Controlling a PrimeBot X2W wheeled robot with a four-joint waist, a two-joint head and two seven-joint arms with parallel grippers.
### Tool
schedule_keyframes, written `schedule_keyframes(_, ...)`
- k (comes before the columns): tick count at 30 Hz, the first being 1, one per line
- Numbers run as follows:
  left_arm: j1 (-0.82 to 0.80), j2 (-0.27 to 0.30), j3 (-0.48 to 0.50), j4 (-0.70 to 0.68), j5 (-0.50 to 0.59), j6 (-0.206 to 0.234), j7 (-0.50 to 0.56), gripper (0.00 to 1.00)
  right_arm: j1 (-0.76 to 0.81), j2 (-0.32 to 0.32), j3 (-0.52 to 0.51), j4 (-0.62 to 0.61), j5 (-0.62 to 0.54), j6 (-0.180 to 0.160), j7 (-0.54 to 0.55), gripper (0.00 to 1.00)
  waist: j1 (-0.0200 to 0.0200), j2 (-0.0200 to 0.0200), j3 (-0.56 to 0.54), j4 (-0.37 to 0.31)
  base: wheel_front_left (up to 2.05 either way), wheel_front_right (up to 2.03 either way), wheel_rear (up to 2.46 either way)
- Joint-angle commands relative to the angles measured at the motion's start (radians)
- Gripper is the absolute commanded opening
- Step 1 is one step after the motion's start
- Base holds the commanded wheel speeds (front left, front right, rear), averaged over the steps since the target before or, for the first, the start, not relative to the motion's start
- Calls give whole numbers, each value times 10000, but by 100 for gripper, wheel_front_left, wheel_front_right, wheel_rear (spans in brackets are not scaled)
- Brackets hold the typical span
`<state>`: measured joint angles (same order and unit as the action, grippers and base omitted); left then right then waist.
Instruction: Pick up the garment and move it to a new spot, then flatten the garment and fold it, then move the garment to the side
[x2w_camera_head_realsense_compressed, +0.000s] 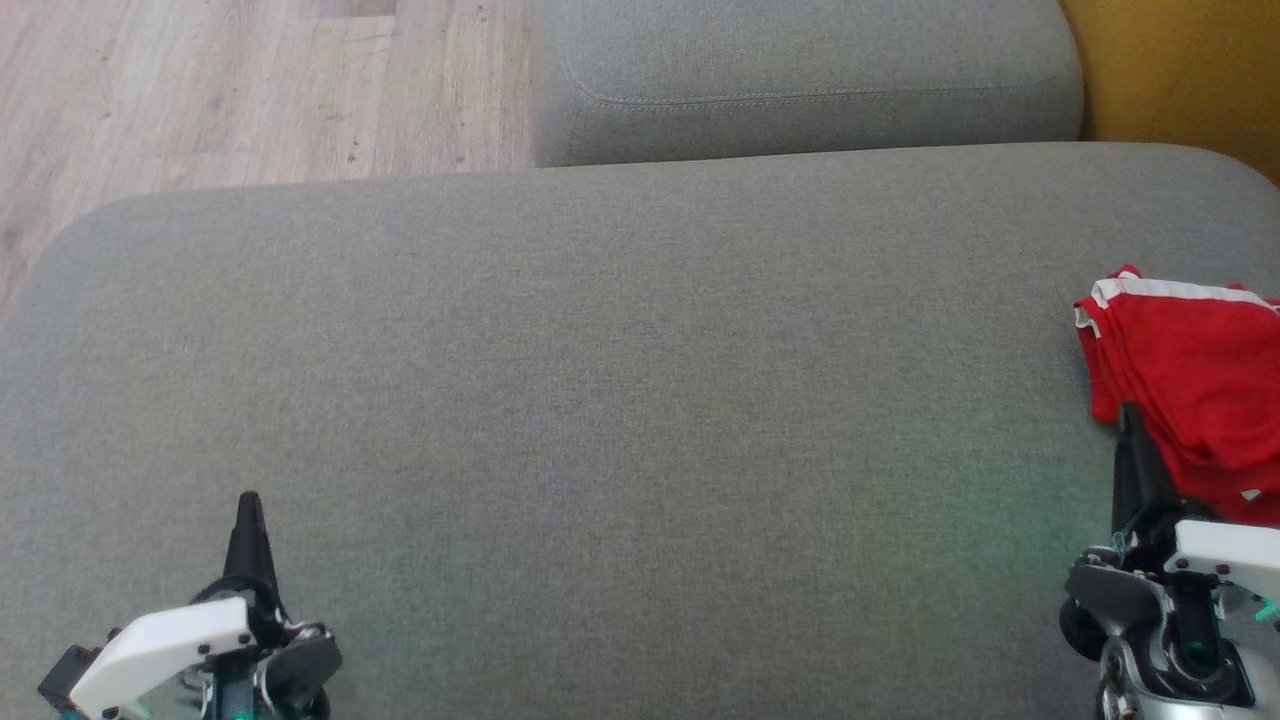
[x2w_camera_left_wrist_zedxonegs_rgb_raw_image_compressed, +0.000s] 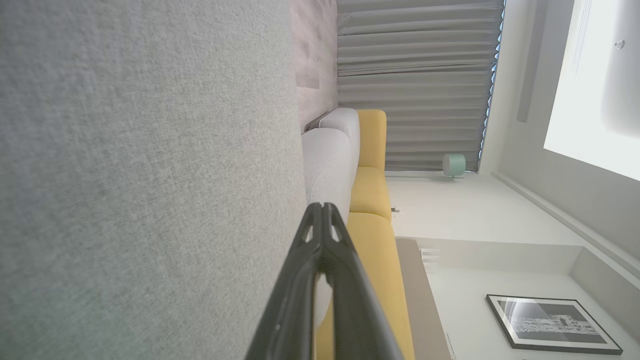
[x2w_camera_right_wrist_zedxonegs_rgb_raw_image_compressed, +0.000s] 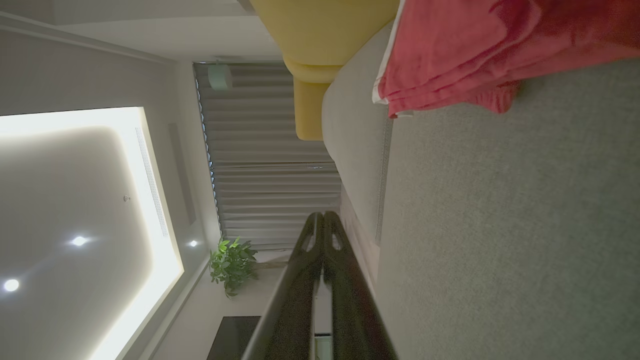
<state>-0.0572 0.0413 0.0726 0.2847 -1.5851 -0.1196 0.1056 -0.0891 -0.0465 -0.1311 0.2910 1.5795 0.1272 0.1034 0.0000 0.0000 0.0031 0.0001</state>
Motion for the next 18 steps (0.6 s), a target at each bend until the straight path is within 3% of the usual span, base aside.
schedule_keyframes(1, -509, 89, 410, -391, -237, -111, 75, 0, -188, -37, 172, -462, 290, 35, 98, 0, 0, 0, -1, -1, 0, 0, 0)
schedule_keyframes(18, -509, 89, 410, -392, -237, -111, 75, 0, -188, -37, 172, -462, 291, 35, 98, 0, 0, 0, -1, -1, 0, 0, 0)
